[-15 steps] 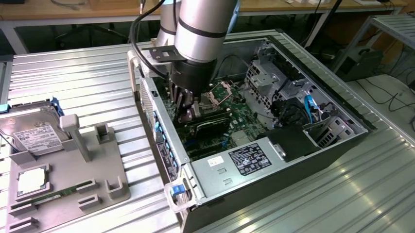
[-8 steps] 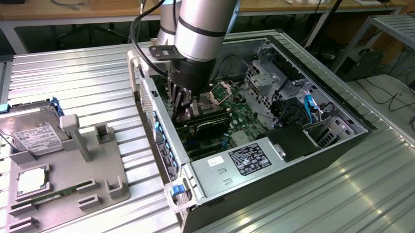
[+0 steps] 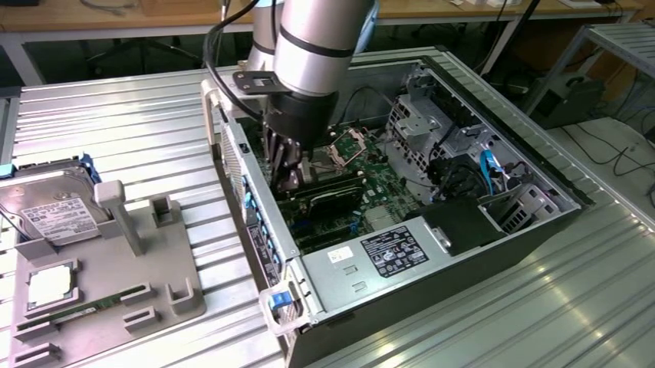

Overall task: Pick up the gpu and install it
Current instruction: 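Press down on the gpu until it lock into place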

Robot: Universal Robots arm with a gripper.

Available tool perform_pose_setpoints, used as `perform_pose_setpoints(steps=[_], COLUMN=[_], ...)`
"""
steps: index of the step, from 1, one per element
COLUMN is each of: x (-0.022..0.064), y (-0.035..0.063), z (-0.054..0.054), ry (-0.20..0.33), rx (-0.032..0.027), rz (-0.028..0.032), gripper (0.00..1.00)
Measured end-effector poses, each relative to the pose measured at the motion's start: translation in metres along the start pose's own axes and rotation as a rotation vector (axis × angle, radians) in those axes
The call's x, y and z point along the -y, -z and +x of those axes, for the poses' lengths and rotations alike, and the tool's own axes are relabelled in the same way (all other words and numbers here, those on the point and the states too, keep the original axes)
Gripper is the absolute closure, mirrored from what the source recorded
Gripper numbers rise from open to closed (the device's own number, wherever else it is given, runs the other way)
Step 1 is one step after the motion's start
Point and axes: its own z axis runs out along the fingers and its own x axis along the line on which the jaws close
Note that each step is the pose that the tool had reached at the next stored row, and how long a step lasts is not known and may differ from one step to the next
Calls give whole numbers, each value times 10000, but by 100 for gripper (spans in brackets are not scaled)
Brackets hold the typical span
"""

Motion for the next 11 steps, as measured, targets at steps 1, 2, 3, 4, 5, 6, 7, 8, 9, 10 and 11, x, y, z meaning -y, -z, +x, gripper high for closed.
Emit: perform_pose_setpoints(steps=[1, 2, 3, 4, 5, 6, 7, 8, 9, 10, 11], x=[-10, -21, -33, -37, -37, -38, -38, -38, -39, -38, -38], y=[-3, -5, -9, -10, -12, -13, -15, -16, -20, -23, -26], z=[0, -1, -3, -10, -27, -37, -48, -51, -51, -52, -52], ry=[0, 1, 1, 0, 1, 0, 1, 2, 2, 3, 7], rx=[1, -1, -2, -4, -3, -3, -3, -3, -2, -3, -5], rz=[0, -1, -2, -3, -4, -4, -7, -16, -33, -53, -78], gripper=[89, 89, 89, 89, 89, 89, 89, 89, 89, 89, 89])
